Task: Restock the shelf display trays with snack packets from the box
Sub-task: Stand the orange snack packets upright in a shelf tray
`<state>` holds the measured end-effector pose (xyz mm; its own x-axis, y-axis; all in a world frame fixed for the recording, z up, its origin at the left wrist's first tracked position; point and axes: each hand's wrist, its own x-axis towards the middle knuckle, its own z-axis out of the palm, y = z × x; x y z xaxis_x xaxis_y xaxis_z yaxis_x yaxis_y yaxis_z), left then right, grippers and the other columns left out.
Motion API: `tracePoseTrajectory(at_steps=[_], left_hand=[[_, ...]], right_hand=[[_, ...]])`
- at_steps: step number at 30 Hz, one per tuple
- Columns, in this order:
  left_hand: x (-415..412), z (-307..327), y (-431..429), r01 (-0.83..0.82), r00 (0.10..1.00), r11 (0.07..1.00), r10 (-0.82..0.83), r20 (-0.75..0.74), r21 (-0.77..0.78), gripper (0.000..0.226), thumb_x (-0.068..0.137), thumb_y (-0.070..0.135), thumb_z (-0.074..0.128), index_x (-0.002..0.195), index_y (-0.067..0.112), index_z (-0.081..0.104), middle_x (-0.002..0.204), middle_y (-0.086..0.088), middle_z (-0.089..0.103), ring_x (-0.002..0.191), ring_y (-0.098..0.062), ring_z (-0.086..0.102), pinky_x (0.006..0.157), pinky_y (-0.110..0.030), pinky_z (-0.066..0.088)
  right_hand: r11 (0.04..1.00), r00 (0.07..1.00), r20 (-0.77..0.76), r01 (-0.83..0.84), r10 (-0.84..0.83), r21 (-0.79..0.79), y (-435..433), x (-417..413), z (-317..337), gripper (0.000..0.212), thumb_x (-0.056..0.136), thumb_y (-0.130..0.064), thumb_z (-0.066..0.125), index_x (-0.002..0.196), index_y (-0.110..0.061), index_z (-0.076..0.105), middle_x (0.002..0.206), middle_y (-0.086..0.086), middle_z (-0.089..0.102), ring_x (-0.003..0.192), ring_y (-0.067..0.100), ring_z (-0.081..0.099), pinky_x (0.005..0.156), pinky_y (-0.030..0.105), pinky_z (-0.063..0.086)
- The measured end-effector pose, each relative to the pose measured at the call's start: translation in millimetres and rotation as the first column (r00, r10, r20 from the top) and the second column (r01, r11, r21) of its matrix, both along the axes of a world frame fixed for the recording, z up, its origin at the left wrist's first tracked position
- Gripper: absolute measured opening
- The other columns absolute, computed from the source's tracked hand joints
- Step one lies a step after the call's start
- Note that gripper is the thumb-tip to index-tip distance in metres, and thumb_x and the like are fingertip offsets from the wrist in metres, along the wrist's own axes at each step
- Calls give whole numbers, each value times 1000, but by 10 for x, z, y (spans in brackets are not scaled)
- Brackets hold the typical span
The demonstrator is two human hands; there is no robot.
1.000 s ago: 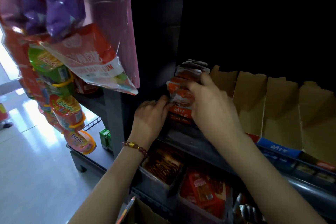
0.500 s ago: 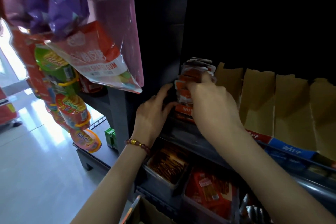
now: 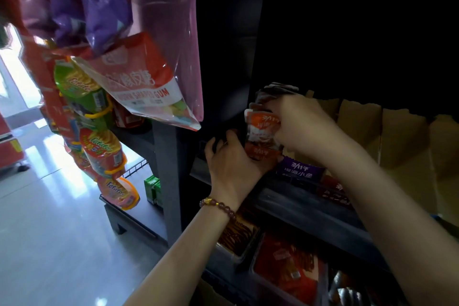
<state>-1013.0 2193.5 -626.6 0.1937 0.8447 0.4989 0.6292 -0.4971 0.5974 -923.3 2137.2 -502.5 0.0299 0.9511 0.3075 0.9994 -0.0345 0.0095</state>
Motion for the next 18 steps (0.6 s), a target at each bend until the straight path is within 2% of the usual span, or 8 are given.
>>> tracePoseTrajectory(at_steps=[3, 6, 8, 11, 13, 14, 17, 18], left_hand=[[72, 24, -7, -72, 996, 996, 69, -55, -49, 108, 48, 92, 38, 124, 16, 49, 115, 2, 57, 119, -19, 47, 114, -39, 4], [136, 44, -24, -111, 993, 993, 109, -37, -49, 93, 57, 81, 53, 123, 16, 50, 117, 1, 56, 119, -22, 45, 114, -41, 2], [142, 62, -28, -119, 993, 991, 117, -27, -59, 95, 52, 80, 43, 123, 17, 51, 117, 2, 55, 119, -22, 45, 112, -40, 1], [141, 104, -65, -129, 990, 989, 125, -63, -69, 109, 41, 77, 16, 125, 17, 51, 121, 2, 51, 120, -22, 42, 108, -41, 2], [147, 120, -79, -153, 987, 985, 149, -56, -75, 104, 40, 73, 13, 119, 18, 54, 119, 3, 49, 118, -21, 40, 106, -43, 4], [149, 120, -79, -160, 987, 984, 157, -39, -84, 98, 43, 72, 16, 115, 17, 55, 117, 4, 48, 118, -20, 39, 106, -43, 5], [148, 71, -97, -157, 986, 985, 160, 38, -73, 74, 64, 68, 42, 112, 14, 54, 114, 2, 50, 121, -21, 36, 106, -42, 6], [149, 56, -120, -166, 985, 984, 169, 43, -58, 73, 65, 68, 40, 111, 14, 56, 114, 2, 51, 122, -20, 34, 106, -42, 5]], right_hand=[[998, 998, 11, -55, 54, 39, 5, 5, -45, 33, 96, -25, 52, 129, -20, 55, 125, 3, 59, 111, 19, 56, 73, 22, 40], [990, 996, 2, -88, 88, 113, -11, 7, -132, 36, 99, -33, 48, 133, -26, 52, 132, -2, 54, 119, 16, 51, 83, 19, 39], [983, 995, -19, -91, 95, 159, -29, 13, -180, 37, 98, -32, 49, 135, -30, 49, 135, -4, 52, 121, 14, 49, 84, 14, 34], [979, 995, -48, -77, 88, 191, -12, -14, -225, 43, 96, -26, 53, 138, -33, 46, 139, -7, 49, 125, 13, 46, 86, 11, 31], [977, 994, -57, -81, 94, 199, 26, -38, -250, 44, 95, -25, 54, 137, -33, 47, 138, -5, 50, 125, 14, 47, 88, 15, 34], [976, 993, -64, -90, 104, 200, 33, -50, -252, 44, 94, -24, 55, 137, -32, 48, 138, -5, 50, 125, 15, 47, 89, 16, 36], [975, 988, -88, -107, 126, 194, -16, -82, -230, 46, 93, -23, 56, 137, -33, 48, 139, -4, 50, 125, 19, 48, 94, 25, 41], [977, 990, -67, -108, 122, 183, -60, -105, -207, 48, 92, -23, 56, 139, -32, 45, 140, -4, 47, 124, 22, 49, 93, 30, 45]])
